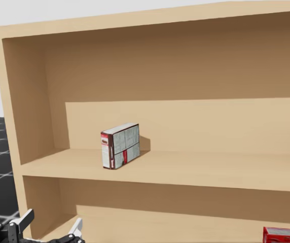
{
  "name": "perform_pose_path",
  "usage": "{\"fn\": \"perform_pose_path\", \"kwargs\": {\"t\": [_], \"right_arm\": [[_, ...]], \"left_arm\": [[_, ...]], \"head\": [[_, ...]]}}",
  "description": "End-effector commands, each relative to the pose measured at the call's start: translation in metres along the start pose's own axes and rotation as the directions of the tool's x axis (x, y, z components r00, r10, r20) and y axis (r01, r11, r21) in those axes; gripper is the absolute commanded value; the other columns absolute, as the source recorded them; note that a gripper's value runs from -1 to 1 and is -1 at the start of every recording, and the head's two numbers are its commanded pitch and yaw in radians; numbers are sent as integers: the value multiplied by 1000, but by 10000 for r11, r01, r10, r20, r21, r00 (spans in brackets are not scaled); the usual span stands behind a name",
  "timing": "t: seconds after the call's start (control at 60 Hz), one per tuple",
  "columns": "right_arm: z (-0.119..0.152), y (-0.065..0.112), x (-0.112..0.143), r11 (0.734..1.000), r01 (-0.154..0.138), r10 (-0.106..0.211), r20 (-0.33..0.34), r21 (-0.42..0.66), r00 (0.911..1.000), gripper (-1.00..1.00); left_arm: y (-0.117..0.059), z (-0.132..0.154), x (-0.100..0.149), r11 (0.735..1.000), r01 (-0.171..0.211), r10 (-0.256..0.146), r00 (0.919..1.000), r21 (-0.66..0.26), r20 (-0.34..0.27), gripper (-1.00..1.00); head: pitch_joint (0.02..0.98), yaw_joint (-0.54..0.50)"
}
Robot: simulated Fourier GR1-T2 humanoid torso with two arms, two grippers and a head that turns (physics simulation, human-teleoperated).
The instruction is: Look through the shelves, find the pudding box, and take it.
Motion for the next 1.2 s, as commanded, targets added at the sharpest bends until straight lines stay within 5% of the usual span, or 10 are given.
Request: {"fn": "perform_pose_path", "kwargs": {"t": [0.017, 0.2, 0.333, 0.417, 0.667, 1.2], "right_arm": [[0, 0, -1, 9999, 137, -136, -102, 50, 9999, -1000], [0, 0, -1, 9997, 230, -228, -199, 114, 9995, -1000], [-1, 1, -2, 9996, 257, -254, -263, 117, 9993, -1000], [-1, 1, -2, 9996, 264, -261, -308, 116, 9992, -1000], [0, 1, -3, 9997, 228, -224, -341, 104, 9992, -1000], [-2, 0, -5, 10000, 19, -17, -322, 76, 9995, -1000]], "left_arm": [[0, 0, 0, 10000, -24, 24, 10000, -14, 2, -1000], [-1, 1, 5, 9999, -146, 146, 9999, 6, 89, -1000], [-4, 15, 32, 9970, -646, 647, 9979, -432, 5, -1000], [-7, 24, 53, 9962, -374, 358, 9991, -782, -217, -1000], [-13, 33, 96, 9756, -485, 333, 9967, -2139, -741, -1000], [-22, -20, 127, 9593, -757, 318, 9862, -2721, -1624, -1000]], "head": [[214, 275], [222, 287], [223, 284], [228, 286], [227, 284], [233, 282]]}}
